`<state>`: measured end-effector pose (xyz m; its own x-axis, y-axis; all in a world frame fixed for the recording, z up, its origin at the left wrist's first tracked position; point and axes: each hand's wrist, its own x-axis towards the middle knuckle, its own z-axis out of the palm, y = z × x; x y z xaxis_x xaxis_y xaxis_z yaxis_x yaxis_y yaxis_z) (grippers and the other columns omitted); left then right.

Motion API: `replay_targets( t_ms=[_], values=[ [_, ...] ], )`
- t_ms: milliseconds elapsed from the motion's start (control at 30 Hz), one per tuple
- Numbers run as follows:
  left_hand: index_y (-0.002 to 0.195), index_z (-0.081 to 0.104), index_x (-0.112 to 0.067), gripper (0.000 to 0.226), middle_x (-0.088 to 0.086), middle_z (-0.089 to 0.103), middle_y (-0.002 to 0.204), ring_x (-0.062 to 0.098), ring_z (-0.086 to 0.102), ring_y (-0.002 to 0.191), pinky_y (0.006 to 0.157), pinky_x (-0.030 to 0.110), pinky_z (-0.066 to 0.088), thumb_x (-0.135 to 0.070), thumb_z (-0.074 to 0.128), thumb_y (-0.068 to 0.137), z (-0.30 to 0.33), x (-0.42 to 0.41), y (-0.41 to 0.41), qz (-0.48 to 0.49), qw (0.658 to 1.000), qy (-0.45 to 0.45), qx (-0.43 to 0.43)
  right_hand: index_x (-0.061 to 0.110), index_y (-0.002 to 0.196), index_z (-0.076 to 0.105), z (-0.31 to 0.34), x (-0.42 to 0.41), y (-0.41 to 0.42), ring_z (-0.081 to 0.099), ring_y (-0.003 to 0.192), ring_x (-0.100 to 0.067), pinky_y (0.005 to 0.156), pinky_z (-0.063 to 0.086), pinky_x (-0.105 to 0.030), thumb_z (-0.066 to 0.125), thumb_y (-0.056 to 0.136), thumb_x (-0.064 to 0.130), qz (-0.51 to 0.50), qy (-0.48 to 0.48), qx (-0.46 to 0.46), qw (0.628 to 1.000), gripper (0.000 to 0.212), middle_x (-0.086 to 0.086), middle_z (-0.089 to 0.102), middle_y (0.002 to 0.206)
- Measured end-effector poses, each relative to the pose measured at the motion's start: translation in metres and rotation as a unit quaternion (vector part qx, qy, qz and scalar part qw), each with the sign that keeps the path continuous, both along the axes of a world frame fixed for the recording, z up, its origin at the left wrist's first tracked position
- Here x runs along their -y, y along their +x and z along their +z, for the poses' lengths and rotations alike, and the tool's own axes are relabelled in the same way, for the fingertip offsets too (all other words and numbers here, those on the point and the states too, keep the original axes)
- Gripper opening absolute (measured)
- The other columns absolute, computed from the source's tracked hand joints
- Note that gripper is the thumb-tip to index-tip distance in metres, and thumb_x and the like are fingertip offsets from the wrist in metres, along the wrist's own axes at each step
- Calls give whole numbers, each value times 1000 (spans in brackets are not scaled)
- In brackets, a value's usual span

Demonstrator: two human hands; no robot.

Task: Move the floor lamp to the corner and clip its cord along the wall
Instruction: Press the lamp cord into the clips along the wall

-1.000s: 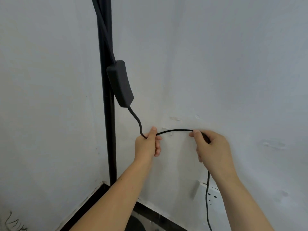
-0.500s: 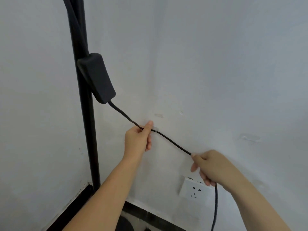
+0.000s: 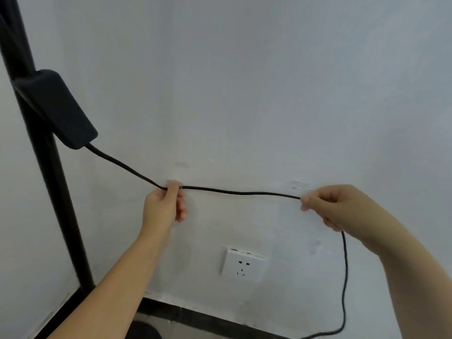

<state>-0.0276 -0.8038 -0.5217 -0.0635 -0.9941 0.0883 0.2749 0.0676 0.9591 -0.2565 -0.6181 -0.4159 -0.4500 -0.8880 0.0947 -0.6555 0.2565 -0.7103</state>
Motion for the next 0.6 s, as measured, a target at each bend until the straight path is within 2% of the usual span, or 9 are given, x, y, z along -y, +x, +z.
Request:
replay_targets(
  t_ms=[67,133,200,300,367,433,500,600],
  values=[
    [66,54,-13,34,-6,49,36,11,41,28,32,17,32,-31,51,95,-1,-1,0,-7,1000,-2,-12,15,61,67,1,3,5,34,36,-7,46,30,-25,63,84,39,-55,-56,-94,992,33,9,38,36],
    [67,54,-13,34,-7,49,37,11,42,30,33,17,33,-33,52,95,0,0,3,-30,999,9,-30,8,64,65,2,8,12,36,40,-11,46,30,-27,62,85,39,-97,-90,-170,977,38,5,38,40],
    [69,55,-14,32,-7,49,38,10,42,31,35,16,34,-34,53,94,1,-1,6,-59,997,23,-52,4,61,57,0,11,14,38,46,-16,47,32,-28,62,85,40,-124,-107,-198,966,43,1,39,46],
    [70,56,-13,30,-6,48,39,10,42,32,34,15,35,-34,56,92,3,-3,9,-82,994,36,-56,10,54,44,2,13,13,38,46,-19,45,30,-28,61,86,41,-163,-107,-223,955,47,-1,40,46],
    [69,55,-13,29,-6,48,39,10,42,32,33,16,36,-31,57,92,4,-3,9,-84,994,36,-53,8,55,45,5,14,11,37,46,-20,46,29,-28,60,86,40,-167,-99,-227,954,47,-2,39,47],
    [69,55,-13,29,-6,49,38,11,42,31,34,15,36,-30,57,92,5,-3,8,-77,995,37,-58,3,60,54,5,13,8,38,46,-18,47,31,-28,61,86,38,-147,-94,-216,961,45,-1,40,46],
    [68,54,-13,29,-6,49,38,12,42,30,34,15,36,-29,55,93,4,-4,7,-73,994,39,-72,9,61,63,3,8,6,35,39,-11,44,29,-26,62,85,39,-116,-89,-165,975,39,4,38,39],
    [66,54,-13,33,-4,48,38,13,42,30,32,17,35,-29,51,94,1,-5,4,-70,992,44,-99,20,54,64,1,-1,4,32,32,-9,42,27,-23,63,84,41,-61,-26,-103,992,37,7,35,31]
  ],
)
